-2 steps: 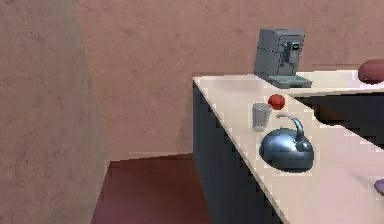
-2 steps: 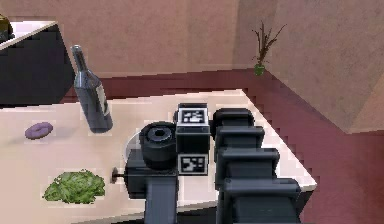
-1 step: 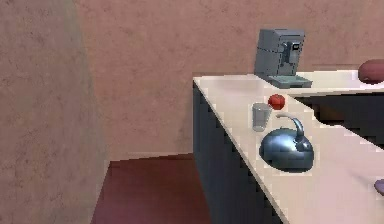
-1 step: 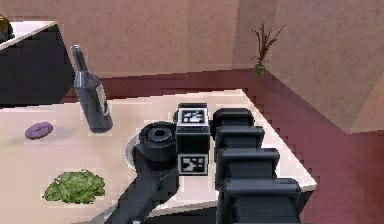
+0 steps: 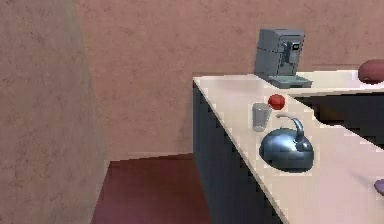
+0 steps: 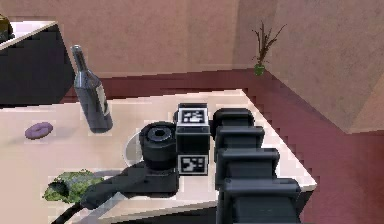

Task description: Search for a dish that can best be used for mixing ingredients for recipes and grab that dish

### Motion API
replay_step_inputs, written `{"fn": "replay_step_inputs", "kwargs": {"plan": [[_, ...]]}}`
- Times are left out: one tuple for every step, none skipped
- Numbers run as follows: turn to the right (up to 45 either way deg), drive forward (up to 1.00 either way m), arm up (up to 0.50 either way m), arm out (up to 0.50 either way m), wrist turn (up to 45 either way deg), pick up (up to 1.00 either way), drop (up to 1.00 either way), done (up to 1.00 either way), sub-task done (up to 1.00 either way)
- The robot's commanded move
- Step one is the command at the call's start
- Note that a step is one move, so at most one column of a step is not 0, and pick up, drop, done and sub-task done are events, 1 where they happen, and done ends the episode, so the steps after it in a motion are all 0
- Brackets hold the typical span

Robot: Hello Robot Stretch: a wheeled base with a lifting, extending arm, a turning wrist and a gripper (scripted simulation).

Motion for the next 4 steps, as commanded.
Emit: {"fn": "replay_step_inputs", "kwargs": {"plan": [[0.0,0.0,0.0,0.0,45.0,0.0,0.0,0.0,0.0],[0.0,0.0,0.0,0.0,15.0,0.0,0.0,0.0,0.0],[0.0,0.0,-0.08,0.0,0.0,0.0,0.0,0.0,0.0],[0.0,0.0,0.0,0.0,0.0,1.0,0.0,0.0,0.0]]}}
